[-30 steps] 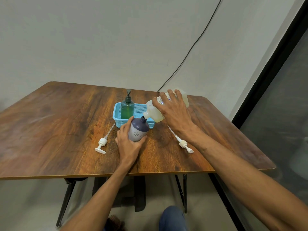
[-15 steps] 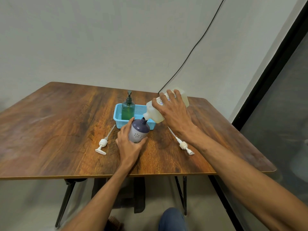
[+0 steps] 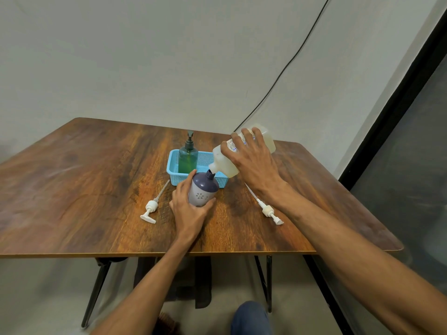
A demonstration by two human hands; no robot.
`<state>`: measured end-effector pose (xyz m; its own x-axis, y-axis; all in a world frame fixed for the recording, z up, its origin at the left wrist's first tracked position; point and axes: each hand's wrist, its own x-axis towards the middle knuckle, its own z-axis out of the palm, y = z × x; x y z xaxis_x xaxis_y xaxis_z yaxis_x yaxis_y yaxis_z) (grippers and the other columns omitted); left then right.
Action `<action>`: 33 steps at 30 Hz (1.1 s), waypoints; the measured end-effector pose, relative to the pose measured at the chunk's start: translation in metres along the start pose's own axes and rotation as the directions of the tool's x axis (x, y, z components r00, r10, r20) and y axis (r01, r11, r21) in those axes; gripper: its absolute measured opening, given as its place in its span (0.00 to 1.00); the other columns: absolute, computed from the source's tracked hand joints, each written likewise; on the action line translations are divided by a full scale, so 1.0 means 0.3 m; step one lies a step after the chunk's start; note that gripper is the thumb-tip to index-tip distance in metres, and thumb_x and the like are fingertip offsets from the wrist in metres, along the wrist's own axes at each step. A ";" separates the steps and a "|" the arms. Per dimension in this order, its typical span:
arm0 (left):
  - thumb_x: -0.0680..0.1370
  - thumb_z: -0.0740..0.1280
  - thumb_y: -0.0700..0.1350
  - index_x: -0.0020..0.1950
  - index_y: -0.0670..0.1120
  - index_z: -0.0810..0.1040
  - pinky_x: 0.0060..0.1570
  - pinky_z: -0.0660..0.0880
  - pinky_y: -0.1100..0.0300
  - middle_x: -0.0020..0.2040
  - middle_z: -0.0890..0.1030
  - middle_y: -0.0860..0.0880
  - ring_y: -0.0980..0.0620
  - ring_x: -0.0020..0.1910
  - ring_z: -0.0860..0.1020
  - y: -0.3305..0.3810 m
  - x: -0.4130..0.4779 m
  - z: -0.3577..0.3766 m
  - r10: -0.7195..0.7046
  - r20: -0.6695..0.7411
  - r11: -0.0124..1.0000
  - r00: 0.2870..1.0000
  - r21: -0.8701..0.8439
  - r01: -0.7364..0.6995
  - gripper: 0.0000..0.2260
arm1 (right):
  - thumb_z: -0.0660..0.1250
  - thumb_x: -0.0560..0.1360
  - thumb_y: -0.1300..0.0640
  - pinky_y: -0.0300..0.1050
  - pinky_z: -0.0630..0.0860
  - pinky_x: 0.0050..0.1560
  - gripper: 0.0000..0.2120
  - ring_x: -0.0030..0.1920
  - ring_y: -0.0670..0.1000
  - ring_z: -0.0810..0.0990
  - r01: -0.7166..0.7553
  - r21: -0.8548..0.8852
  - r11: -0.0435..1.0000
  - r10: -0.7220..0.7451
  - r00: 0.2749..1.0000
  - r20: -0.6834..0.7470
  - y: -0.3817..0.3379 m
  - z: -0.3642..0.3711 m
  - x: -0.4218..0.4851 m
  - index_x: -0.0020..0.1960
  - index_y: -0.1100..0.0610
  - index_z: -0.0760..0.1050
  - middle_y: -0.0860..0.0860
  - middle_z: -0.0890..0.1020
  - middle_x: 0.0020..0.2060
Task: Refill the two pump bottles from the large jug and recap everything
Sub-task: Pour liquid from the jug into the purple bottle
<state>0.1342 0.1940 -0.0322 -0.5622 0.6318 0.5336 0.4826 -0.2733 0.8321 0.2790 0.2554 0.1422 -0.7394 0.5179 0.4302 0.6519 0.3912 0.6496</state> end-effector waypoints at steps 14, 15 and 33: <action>0.67 0.79 0.56 0.77 0.54 0.67 0.66 0.72 0.37 0.71 0.75 0.50 0.51 0.68 0.73 0.000 -0.001 0.002 -0.002 0.000 1.000 1.000 -0.009 0.002 0.40 | 0.75 0.69 0.63 0.65 0.67 0.66 0.26 0.61 0.65 0.75 0.019 -0.022 1.000 -0.020 0.996 -0.085 -0.001 -0.004 -0.004 0.65 0.55 0.72 0.62 0.77 0.61; 0.67 0.79 0.56 0.77 0.53 0.68 0.66 0.72 0.37 0.71 0.75 0.50 0.51 0.68 0.73 0.001 -0.001 0.001 -0.002 -0.001 1.000 1.000 -0.010 0.002 0.40 | 0.76 0.69 0.62 0.65 0.68 0.67 0.27 0.61 0.65 0.75 0.016 -0.021 1.000 -0.018 0.997 -0.082 -0.001 -0.004 -0.005 0.65 0.55 0.72 0.62 0.77 0.61; 0.67 0.79 0.57 0.77 0.54 0.67 0.67 0.71 0.37 0.72 0.74 0.50 0.51 0.69 0.72 0.004 -0.002 -0.003 -0.003 0.018 1.000 1.000 -0.014 0.004 0.41 | 0.76 0.70 0.60 0.66 0.64 0.70 0.29 0.65 0.65 0.73 0.009 -0.036 0.999 -0.011 0.999 -0.036 -0.003 -0.007 -0.007 0.68 0.54 0.70 0.62 0.75 0.64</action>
<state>0.1346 0.1927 -0.0315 -0.5520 0.6455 0.5279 0.4712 -0.2809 0.8361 0.2795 0.2524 0.1421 -0.7518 0.4860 0.4455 0.6386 0.3686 0.6755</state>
